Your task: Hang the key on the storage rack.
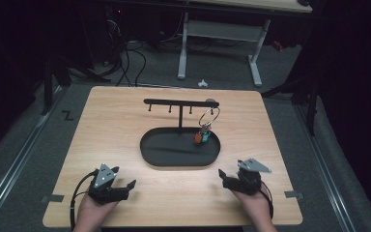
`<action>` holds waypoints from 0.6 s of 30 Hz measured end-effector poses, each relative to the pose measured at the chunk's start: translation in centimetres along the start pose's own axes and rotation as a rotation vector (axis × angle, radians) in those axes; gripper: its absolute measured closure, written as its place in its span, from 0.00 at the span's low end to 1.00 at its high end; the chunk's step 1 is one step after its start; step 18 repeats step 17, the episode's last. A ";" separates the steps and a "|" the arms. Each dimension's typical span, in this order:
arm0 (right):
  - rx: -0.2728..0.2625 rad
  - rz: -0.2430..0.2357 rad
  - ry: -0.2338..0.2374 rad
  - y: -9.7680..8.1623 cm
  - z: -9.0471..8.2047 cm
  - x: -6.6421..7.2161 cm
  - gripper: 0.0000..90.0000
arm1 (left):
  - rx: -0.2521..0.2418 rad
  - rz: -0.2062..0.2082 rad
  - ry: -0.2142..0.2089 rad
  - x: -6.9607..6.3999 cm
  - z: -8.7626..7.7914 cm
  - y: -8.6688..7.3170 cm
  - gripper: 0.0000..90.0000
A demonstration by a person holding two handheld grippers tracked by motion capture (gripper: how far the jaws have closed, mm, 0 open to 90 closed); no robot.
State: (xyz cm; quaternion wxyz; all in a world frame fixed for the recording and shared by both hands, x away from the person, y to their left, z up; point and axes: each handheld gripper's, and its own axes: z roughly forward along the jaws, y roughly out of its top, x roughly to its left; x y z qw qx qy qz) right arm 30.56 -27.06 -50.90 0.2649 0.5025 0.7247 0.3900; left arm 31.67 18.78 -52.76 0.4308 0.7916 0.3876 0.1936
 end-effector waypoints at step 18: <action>-0.007 -0.032 0.002 -0.5 0.0 0.7 0.21 | -0.020 0.008 0.023 0.3 -1.5 -0.5 0.20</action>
